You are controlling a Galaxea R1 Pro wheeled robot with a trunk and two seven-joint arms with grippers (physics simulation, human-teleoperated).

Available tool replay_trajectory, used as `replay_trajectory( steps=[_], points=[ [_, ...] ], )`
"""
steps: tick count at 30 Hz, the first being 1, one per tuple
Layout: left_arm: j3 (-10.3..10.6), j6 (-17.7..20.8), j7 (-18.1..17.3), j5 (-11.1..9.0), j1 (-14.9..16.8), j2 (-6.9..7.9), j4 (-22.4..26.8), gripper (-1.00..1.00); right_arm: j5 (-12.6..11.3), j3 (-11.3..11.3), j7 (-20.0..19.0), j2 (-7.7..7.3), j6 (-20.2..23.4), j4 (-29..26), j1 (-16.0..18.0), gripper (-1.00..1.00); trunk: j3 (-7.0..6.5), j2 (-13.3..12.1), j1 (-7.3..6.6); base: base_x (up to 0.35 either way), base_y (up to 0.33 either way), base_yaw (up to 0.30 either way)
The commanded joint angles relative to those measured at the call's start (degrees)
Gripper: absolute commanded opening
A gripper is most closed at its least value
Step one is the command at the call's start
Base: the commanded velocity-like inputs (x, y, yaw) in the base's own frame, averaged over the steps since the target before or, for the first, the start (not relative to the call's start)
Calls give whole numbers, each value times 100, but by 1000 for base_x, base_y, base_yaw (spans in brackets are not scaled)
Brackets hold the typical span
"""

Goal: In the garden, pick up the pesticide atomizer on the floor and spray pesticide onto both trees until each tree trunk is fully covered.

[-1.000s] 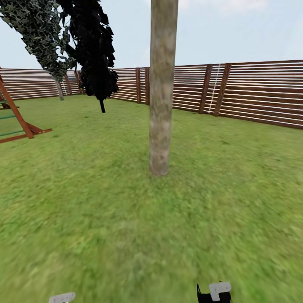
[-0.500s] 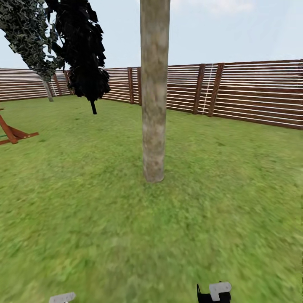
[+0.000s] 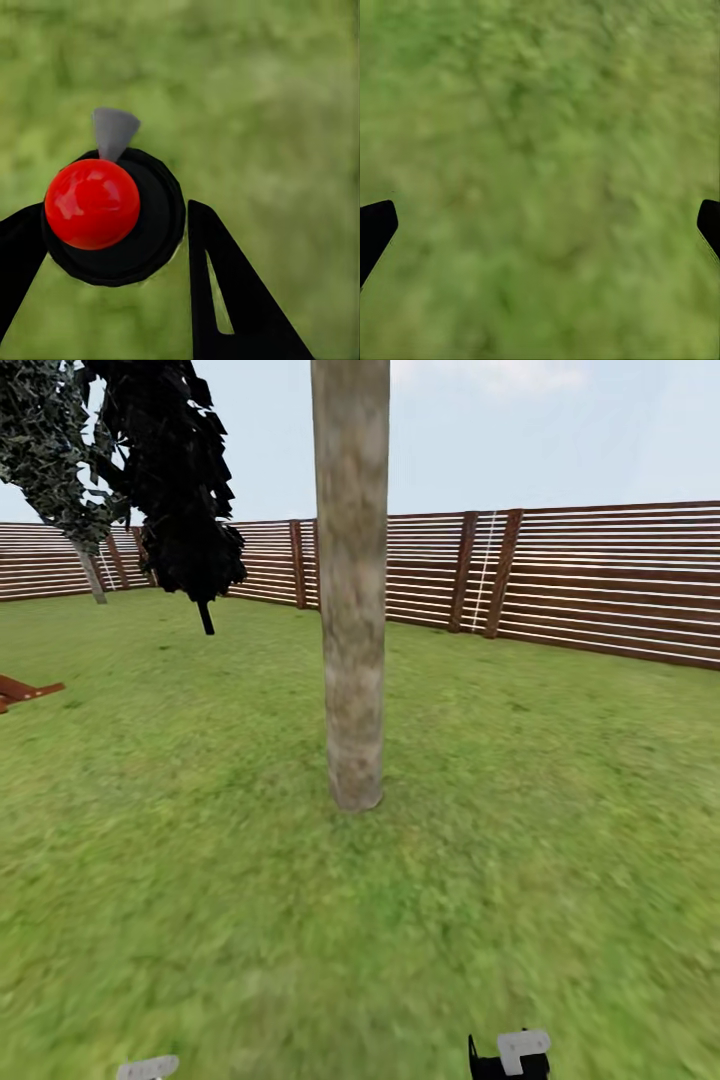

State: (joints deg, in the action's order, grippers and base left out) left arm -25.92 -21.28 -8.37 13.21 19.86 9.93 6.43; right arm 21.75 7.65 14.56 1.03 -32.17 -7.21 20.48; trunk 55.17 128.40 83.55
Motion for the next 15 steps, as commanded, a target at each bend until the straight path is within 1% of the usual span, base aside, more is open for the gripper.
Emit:
replay_trajectory(
  steps=[1, 3, 4, 7, 15],
  points=[
    [-1, 1, 1, -2, 0, 0, -5, -100, -6, 4, 6, 1, 0, 0, 0, 100, 0, 0, 0, 340, 0, 0],
    [-8, -1, 2, -2, 0, 0, -6, -100, -19, 14, 16, -12, 0, 0, 0, 100, 0, 0, 0, 340, 0, -16],
    [-10, -6, 2, -4, -39, 0, 2, -100, -26, 17, 20, -29, 0, 0, 0, 100, 0, 0, 0, 340, 0, -180],
    [-6, -7, 2, -7, -66, 20, 18, -100, -22, 13, 19, -20, 0, -1, 0, 100, 0, 0, 0, 341, 0, -80],
    [-14, -8, 11, -20, -70, 9, 110, -100, 5, 6, -14, 10, 0, 0, 0, 100, 0, 0, 0, 340, 0, -5]
  ],
)
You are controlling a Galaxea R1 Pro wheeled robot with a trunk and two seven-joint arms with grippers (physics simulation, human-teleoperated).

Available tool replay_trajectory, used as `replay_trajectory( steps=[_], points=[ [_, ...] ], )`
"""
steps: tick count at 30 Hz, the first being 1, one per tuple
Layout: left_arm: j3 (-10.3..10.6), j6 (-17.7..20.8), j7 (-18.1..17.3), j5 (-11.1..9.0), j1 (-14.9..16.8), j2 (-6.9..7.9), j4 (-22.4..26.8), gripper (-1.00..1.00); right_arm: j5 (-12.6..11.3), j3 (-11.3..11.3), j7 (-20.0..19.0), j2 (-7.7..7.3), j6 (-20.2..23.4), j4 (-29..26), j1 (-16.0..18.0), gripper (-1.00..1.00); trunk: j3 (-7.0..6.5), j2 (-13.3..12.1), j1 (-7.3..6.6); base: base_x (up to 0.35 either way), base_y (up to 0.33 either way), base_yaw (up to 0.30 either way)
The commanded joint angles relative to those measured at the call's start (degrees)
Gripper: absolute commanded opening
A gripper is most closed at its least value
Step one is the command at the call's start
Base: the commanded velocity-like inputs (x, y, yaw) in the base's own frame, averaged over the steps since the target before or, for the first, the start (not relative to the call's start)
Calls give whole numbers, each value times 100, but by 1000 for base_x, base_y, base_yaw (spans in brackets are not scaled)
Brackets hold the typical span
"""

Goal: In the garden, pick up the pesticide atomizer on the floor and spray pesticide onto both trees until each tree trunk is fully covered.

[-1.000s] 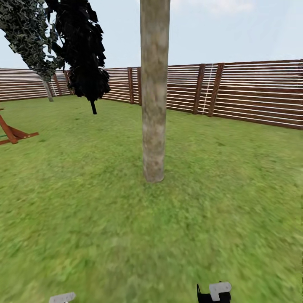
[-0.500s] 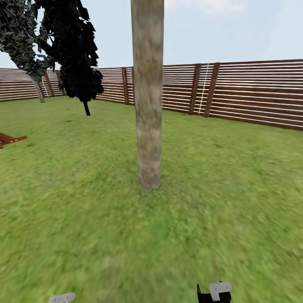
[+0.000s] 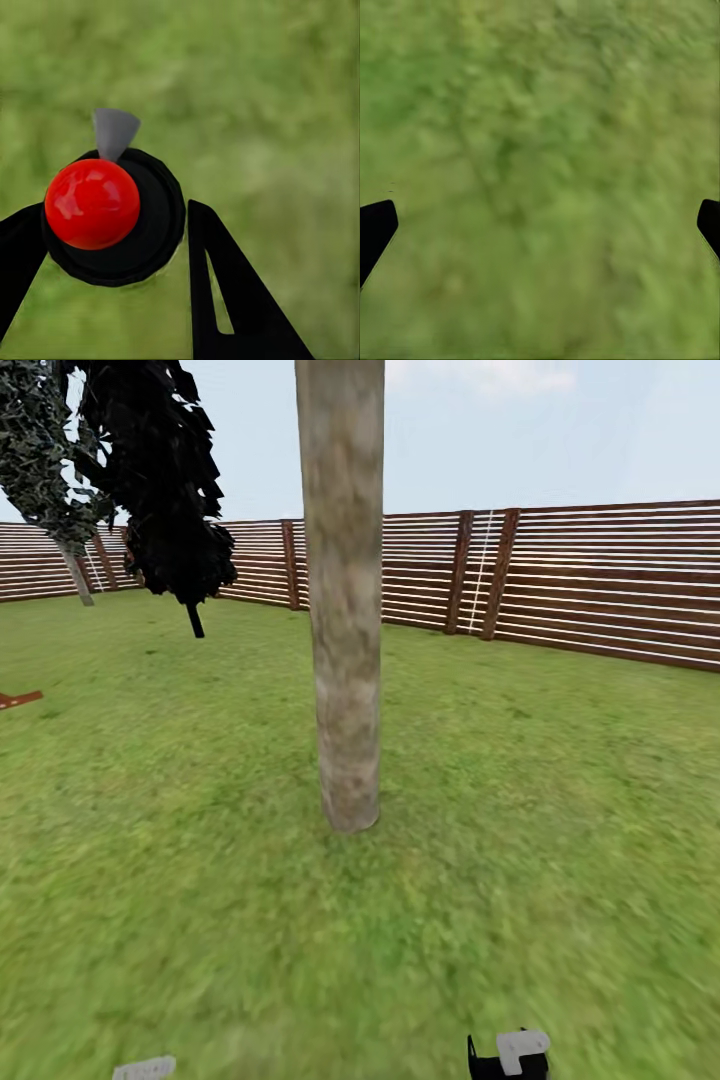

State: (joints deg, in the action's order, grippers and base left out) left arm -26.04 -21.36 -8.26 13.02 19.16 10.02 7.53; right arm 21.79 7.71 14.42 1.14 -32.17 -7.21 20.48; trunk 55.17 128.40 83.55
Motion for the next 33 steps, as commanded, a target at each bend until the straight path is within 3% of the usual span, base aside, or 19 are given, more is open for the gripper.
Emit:
replay_trajectory(
  steps=[1, 8, 21, 31, 33],
  points=[
    [-3, 0, -2, -1, 0, 9, 6, -100, 0, 1, 0, 0, 0, 0, 0, 100, 0, 0, 0, 340, 0, 0],
    [54, 12, -17, 36, 44, 25, 368, -100, 0, -14, -16, 8, 9, -9, 0, 100, 0, 0, 0, 340, -12, 0],
    [55, 0, -17, 37, 44, 20, 399, -100, 7, -1, -10, 2, 9, -35, 0, 100, 0, 0, 0, 320, -103, 0],
    [59, -8, -23, 46, 37, 40, 462, -100, 15, -12, -16, 1, -4, -47, 0, 100, -18, 0, 0, 53, -177, -118],
    [127, 6, -61, 173, 36, 23, 691, -100, 162, -14, -17, 7, -8, -100, 0, 100, -18, 0, 0, 0, -6, -28]
  ],
)
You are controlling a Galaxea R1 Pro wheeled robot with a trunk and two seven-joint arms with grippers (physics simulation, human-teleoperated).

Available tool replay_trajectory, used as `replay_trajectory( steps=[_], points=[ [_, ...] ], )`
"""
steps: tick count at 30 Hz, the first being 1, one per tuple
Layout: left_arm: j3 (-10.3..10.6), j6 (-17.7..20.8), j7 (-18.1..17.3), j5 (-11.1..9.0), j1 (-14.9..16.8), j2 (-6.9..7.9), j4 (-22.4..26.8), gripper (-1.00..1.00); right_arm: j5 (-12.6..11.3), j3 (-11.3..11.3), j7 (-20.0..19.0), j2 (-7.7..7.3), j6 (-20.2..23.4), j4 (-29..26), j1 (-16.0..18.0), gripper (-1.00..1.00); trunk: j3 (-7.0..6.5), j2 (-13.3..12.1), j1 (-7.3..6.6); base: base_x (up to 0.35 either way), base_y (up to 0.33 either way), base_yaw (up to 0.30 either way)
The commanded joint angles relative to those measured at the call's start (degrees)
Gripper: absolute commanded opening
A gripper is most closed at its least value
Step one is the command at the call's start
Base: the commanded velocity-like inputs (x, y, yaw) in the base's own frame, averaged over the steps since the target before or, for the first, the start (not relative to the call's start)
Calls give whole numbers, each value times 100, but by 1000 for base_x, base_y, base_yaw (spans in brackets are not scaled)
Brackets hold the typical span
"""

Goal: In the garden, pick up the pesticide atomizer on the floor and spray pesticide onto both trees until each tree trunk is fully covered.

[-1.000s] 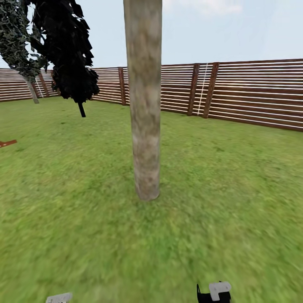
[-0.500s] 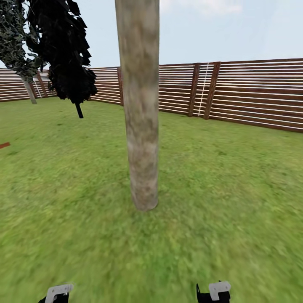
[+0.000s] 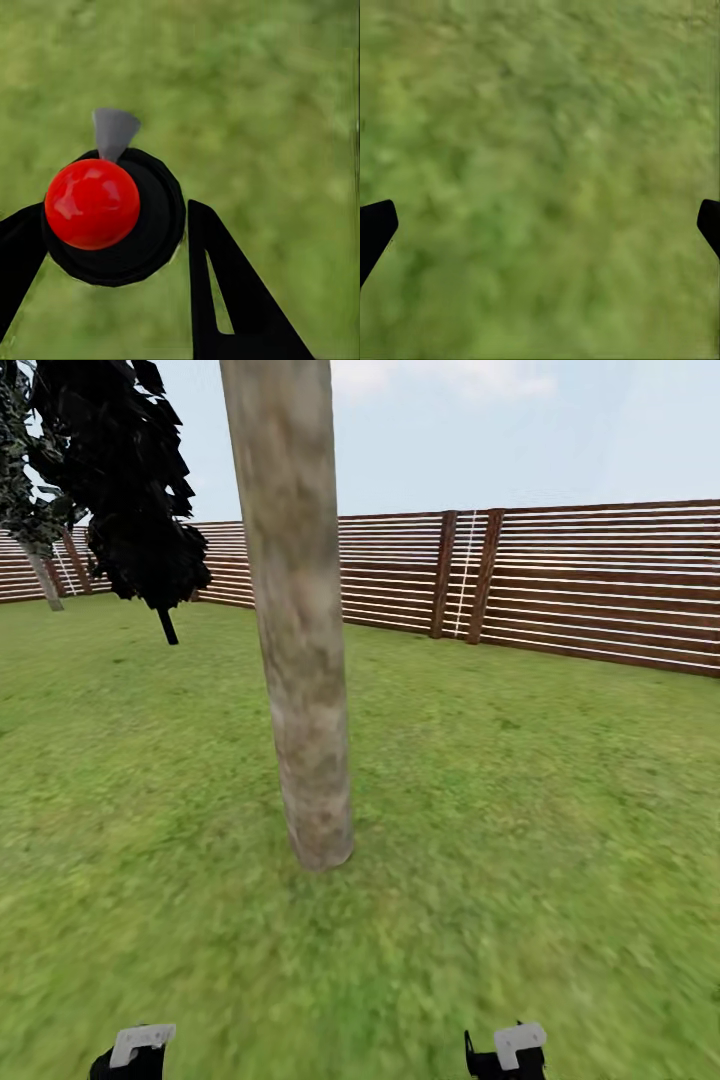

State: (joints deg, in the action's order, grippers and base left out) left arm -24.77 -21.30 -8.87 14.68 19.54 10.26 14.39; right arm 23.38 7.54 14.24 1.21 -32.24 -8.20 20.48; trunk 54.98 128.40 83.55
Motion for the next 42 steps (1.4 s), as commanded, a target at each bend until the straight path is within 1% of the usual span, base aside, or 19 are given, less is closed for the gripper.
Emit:
replay_trajectory(
  steps=[1, 2, 7, 9, 10, 13, 15, 16, 17, 19, 22, 24, 25, 28, 31, 34, 36, 38, 42],
  points=[
    [85, 15, -14, 145, 4, -3, 151, -100, 161, 6, 0, 3, -1, -130, 0, 100, 0, 0, 0, 0, -2, -10],
    [172, 35, -28, 295, 28, -8, 311, -100, 369, 9, 0, 8, 4, -414, 0, 100, 0, 0, 0, 0, -1, -4],
    [350, 74, -210, 755, 66, -1, 465, -100, 878, 4, -120, 11, 23, -1173, 0, 100, 0, 0, 0, 0, 0, -1],
    [462, 100, -562, 1077, 222, 33, 473, -100, 1089, 9, -618, 11, 35, -1497, 0, 100, 0, 0, 0, 0, 0, 0],
    [501, 118, -912, 1241, 449, 86, 469, -100, 1179, 15, -1289, 5, 87, -1755, -3, 100, 0, 0, 0, 0, 0, 0],
    [520, 265, -1560, 1398, 613, 212, 482, -100, 1212, 17, -1698, -5, 355, -1865, 2, 100, 0, 0, 0, 0, 0, 0],
    [541, 368, -2240, 1907, 760, 272, 484, -100, 1223, 12, -1845, -12, 458, -1874, 6, 100, 0, 0, 0, 0, 0, 0],
    [546, 410, -2595, 2335, 845, 285, 485, -100, 1274, 4, -2029, -7, 483, -1878, 7, 100, 0, 0, 0, 0, 0, 0],
    [548, 436, -2772, 2602, 899, 286, 485, -100, 1381, -45, -2244, -1, 492, -1885, 8, 100, 0, 0, 0, 0, 0, 0],
    [557, 483, -3162, 3166, 1052, 273, 480, -100, 1916, -432, -3040, 124, 601, -2025, 39, 100, 0, 0, 0, 0, 0, 0],
    [566, 552, -3945, 3641, 1258, 254, 485, -100, 2165, -596, -3708, 482, 1255, -2447, 98, 100, 0, 0, 0, 0, 0, 0],
    [562, 569, -4240, 3976, 1342, 226, 485, -100, 2195, -617, -4351, 601, 1523, -2820, 118, 100, 0, 0, 0, 0, 0, 0],
    [562, 573, -4294, 4108, 1361, 211, 485, -100, 2200, -620, -4717, 622, 1577, -3015, 126, -100, 0, 0, 0, 0, 0, 0],
    [567, 571, -4351, 4288, 1437, 182, 481, -100, 2205, -622, -5414, 641, 1626, -3288, 138, -100, 0, 0, 0, 0, 0, 0],
    [569, 566, -4365, 4394, 1454, 161, 477, -100, 2206, -623, -5522, 644, 1626, -3321, 140, -100, 0, 0, 0, 0, 0, 0],
    [562, 614, -4365, 4759, 1456, 34, 477, -100, 2212, -623, -5536, 644, 1631, -3328, 140, -100, 0, 0, 0, 0, 0, 0],
    [566, 783, -4362, 4905, 1461, -111, 480, -100, 2207, -626, -5535, 650, 1639, -3334, 140, -100, 0, 0, 0, 0, 0, 0],
    [1141, 1147, -4344, 4956, 1585, -540, 485, -100, 2224, -631, -5538, 828, 1668, -3320, 227, -100, 0, 0, 0, 0, 0, 0],
    [1291, 1341, -4341, 4956, 1718, -763, 485, -100, 2263, -639, -5546, 879, 2182, -3323, 355, -100, 0, 0, 0, 0, 0, 0]
  ],
)
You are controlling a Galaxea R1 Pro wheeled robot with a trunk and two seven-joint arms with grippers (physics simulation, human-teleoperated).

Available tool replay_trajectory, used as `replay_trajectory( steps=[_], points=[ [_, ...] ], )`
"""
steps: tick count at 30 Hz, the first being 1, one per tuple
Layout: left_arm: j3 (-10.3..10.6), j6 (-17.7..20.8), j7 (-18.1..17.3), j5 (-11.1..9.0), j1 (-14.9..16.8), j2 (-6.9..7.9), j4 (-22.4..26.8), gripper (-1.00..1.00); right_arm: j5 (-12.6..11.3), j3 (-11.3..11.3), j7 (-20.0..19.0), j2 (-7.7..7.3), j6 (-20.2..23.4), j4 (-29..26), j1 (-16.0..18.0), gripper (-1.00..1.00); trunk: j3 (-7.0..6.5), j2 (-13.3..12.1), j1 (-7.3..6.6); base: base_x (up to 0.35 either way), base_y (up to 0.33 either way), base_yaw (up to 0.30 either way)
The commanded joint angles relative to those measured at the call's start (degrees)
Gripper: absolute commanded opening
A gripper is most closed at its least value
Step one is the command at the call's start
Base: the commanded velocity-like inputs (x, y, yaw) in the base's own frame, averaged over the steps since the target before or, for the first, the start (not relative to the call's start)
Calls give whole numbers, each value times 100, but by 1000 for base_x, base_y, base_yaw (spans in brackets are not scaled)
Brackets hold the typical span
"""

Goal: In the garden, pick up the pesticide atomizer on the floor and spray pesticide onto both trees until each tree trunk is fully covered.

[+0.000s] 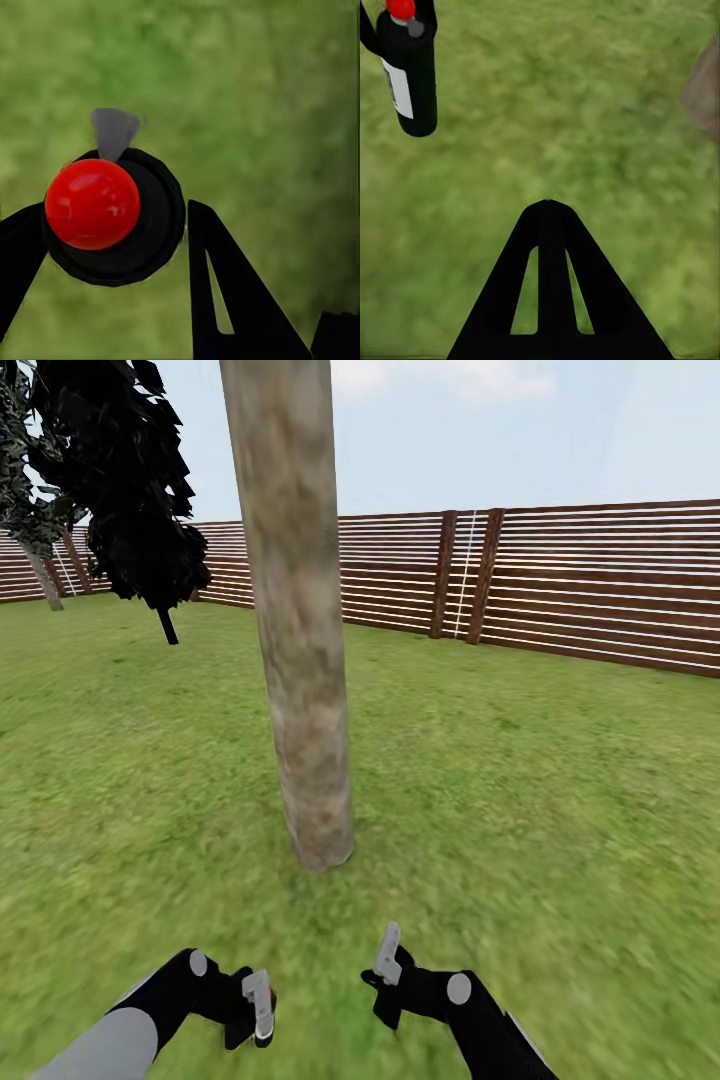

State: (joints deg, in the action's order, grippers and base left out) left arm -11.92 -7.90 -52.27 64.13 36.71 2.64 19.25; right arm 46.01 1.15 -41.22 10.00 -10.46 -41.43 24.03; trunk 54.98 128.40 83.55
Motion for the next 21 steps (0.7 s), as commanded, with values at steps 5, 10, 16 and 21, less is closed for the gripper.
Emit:
replay_trajectory(
  steps=[5, 10, 16, 21],
  points=[
    [294, 33, 4, 11, 35, -121, 54, -100, -5, -583, 4, 0, 118, -16, 22, -100, 0, 0, 0, 0, 0, 0],
    [318, 110, 5, 13, 30, -237, 257, -100, -15, -700, 8, 0, 123, -23, 23, -100, 0, 0, 0, 0, 0, 0],
    [322, 139, 15, 17, 25, -395, 289, -100, -25, -704, 9, 0, 115, -26, 24, -100, 0, 0, 0, 0, 0, 0],
    [314, 135, 16, -2, 2, -422, 290, -100, -31, -704, 3, 0, 116, -29, 23, -100, 0, 0, 0, 0, 0, 0]
  ],
)
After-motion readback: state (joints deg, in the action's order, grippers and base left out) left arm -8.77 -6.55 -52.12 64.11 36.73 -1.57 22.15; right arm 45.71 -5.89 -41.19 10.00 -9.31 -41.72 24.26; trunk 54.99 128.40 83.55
